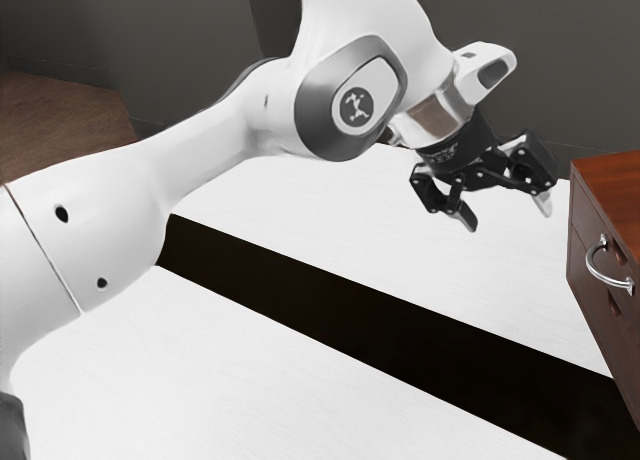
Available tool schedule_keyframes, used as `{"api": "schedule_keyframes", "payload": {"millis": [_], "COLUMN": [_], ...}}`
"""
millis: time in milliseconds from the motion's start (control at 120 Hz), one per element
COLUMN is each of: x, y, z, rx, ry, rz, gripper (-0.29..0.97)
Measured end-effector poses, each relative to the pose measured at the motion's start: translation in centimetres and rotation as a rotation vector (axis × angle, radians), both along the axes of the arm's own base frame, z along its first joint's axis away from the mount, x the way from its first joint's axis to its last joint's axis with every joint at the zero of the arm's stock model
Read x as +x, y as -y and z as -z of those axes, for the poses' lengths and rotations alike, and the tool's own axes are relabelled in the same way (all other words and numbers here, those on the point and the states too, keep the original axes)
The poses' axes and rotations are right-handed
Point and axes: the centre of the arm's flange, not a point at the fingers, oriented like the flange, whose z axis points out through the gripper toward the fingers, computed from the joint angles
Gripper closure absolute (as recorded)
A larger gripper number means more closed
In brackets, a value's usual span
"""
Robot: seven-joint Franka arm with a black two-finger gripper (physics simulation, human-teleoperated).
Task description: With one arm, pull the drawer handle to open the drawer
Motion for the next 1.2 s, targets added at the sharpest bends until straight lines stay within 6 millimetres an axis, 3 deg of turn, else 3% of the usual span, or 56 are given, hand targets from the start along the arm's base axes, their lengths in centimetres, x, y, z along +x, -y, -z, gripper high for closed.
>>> {"api": "schedule_keyframes", "payload": {"millis": [200,350,533,842,1200], "x": [-1.3,-0.3,0.9,1.8,2.0], "y": [2.1,3.0,3.3,3.4,3.8], "z": [2.5,4.4,4.1,5.5,6.3], "rx": [-0.029,-0.076,-0.127,-0.178,-0.205], "ry": [-0.057,-0.065,-0.022,-0.032,-0.06], "rz": [-0.042,-0.085,-0.134,-0.196,-0.247], "gripper": [0.0,0.0,0.0,0.08,0.11]}}
